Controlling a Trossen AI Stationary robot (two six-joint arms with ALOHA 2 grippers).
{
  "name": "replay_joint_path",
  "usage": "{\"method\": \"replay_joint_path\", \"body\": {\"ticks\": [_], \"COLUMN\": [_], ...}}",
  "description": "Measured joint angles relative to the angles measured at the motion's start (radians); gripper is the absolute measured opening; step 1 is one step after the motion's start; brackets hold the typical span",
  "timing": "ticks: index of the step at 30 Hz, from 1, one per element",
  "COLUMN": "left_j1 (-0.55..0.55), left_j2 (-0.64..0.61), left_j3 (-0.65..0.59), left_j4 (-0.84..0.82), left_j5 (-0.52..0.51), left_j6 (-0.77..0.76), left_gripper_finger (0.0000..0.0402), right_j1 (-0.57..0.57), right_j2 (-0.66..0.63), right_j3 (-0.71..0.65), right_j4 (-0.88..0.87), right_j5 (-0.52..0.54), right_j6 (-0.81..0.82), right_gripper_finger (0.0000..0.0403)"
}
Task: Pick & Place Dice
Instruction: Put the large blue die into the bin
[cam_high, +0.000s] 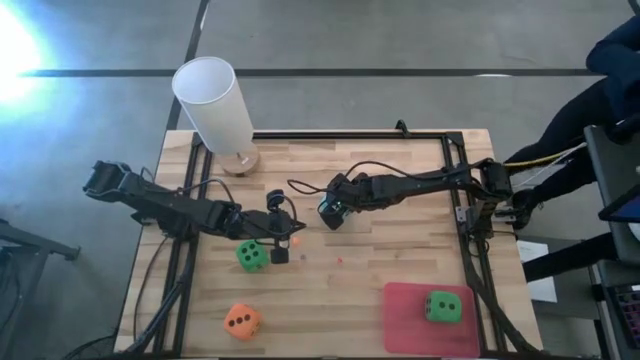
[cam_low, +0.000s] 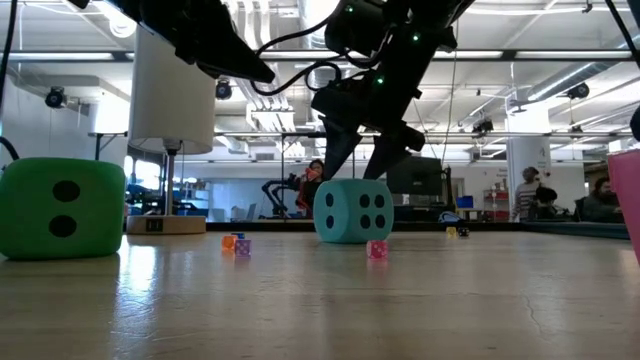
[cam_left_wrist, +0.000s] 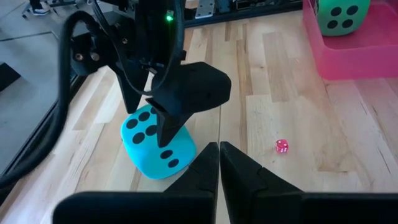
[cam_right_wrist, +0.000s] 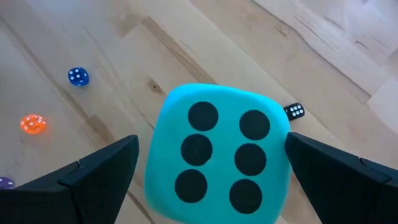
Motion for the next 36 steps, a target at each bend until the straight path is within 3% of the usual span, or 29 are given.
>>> {"method": "replay_joint_path", "body": {"ticks": [36], "left_j1": [0.0], "left_j2": [0.0], "left_j3": [0.0], "left_j4": [-0.002], "left_j5": [0.0], "left_j6": [0.0], "left_gripper_finger": [0.0019], "right_j1": [0.01], "right_j2": [-0.004], "right_j3": [-0.001], "right_j4": [-0.034], "right_j5": [0.027], "right_j6": [-0.003], "right_gripper_finger": [0.04]}}
